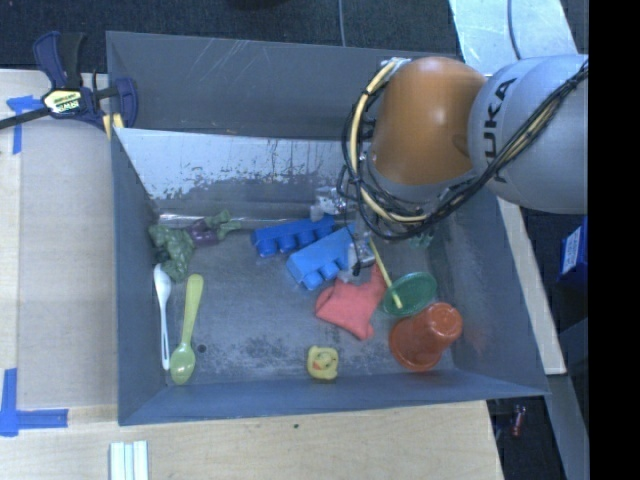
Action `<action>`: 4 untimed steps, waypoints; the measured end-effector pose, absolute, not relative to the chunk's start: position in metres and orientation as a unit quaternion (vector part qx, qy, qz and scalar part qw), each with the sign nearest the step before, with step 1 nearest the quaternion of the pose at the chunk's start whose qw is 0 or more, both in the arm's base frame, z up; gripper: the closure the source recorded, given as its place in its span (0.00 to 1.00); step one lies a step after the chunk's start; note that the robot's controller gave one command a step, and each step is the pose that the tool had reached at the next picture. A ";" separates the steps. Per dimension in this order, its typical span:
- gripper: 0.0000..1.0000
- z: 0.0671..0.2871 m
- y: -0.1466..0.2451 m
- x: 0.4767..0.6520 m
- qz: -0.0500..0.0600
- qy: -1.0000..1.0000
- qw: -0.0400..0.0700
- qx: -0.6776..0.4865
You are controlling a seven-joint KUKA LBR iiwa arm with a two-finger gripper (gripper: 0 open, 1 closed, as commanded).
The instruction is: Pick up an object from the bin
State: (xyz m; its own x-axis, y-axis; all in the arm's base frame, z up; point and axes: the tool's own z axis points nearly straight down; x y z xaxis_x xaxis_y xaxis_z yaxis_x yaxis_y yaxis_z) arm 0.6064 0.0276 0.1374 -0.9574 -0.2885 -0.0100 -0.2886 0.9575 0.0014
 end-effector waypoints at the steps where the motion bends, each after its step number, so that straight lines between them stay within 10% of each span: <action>1: 0.00 0.109 0.038 0.594 0.004 1.000 0.007 0.013; 2: 0.00 0.073 0.000 0.576 0.002 0.999 0.007 -0.047; 3: 1.00 0.070 -0.046 0.602 0.004 1.000 0.010 0.000; 4: 1.00 0.070 -0.046 0.602 0.005 1.000 0.010 0.000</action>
Offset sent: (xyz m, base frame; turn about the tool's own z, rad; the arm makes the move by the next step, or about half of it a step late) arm -0.0340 -0.0294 -0.0674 0.2011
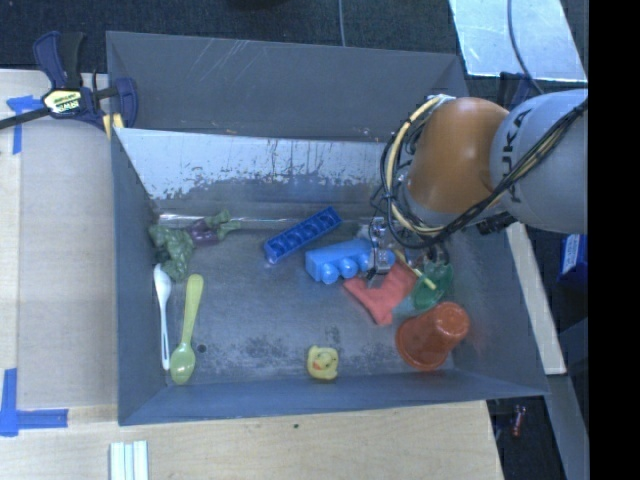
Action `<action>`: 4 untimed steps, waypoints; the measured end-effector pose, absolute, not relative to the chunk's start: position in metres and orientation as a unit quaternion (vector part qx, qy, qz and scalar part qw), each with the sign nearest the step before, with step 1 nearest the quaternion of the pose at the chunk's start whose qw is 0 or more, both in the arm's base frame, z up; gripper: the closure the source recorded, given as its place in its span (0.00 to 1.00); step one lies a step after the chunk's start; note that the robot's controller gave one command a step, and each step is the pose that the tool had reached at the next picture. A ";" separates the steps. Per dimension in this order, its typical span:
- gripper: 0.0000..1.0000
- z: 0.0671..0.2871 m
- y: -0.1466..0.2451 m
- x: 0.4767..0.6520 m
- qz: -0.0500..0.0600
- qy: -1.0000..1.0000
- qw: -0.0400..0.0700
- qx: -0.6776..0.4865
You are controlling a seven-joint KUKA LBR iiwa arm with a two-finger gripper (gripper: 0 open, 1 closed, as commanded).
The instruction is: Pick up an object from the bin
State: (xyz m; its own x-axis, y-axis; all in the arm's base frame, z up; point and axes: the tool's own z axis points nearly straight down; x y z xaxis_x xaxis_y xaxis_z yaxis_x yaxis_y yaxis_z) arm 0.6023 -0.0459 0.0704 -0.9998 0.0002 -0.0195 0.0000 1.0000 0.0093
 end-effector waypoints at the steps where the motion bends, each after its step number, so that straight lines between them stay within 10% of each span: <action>1: 1.00 0.127 -0.033 0.597 0.005 1.000 0.007 0.005; 3: 1.00 0.073 -0.037 0.544 0.001 0.959 0.014 -0.283; 4: 1.00 0.126 -0.035 0.549 0.003 0.963 0.011 -0.270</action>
Offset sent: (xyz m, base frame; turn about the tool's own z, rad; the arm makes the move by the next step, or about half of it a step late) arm -0.0646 -0.0008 -0.0004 -0.5060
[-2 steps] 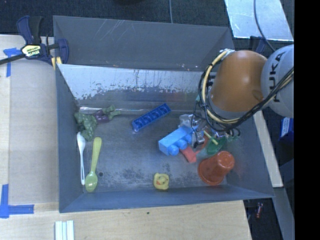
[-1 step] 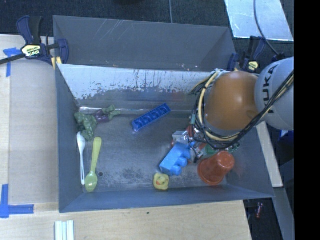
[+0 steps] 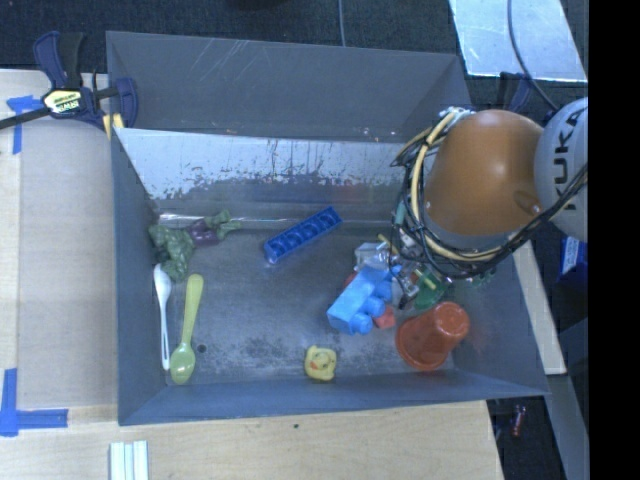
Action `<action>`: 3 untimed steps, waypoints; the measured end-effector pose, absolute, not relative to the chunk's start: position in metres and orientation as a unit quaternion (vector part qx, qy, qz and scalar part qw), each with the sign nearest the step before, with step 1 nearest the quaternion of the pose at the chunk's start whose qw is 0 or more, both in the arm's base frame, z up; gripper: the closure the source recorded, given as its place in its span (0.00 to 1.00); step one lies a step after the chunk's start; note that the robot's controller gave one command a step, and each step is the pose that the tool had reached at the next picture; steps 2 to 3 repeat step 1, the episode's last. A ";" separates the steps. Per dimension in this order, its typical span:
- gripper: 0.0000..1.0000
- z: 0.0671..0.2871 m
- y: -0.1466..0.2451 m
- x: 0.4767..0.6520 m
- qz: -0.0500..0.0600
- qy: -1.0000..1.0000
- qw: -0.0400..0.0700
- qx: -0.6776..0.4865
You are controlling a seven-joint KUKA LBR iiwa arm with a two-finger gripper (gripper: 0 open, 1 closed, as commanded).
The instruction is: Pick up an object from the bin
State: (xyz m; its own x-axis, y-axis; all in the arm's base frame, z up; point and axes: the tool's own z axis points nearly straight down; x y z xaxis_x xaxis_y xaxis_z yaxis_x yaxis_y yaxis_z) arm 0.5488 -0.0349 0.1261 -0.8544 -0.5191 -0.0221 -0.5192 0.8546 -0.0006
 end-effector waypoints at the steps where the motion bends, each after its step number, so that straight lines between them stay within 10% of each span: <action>1: 1.00 0.208 -0.029 0.545 0.002 0.956 0.011 -0.292; 3: 1.00 0.208 -0.029 0.545 0.002 0.956 0.011 -0.292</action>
Offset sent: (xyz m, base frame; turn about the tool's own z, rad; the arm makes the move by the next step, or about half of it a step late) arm -0.0105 0.0421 -0.0561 -0.3742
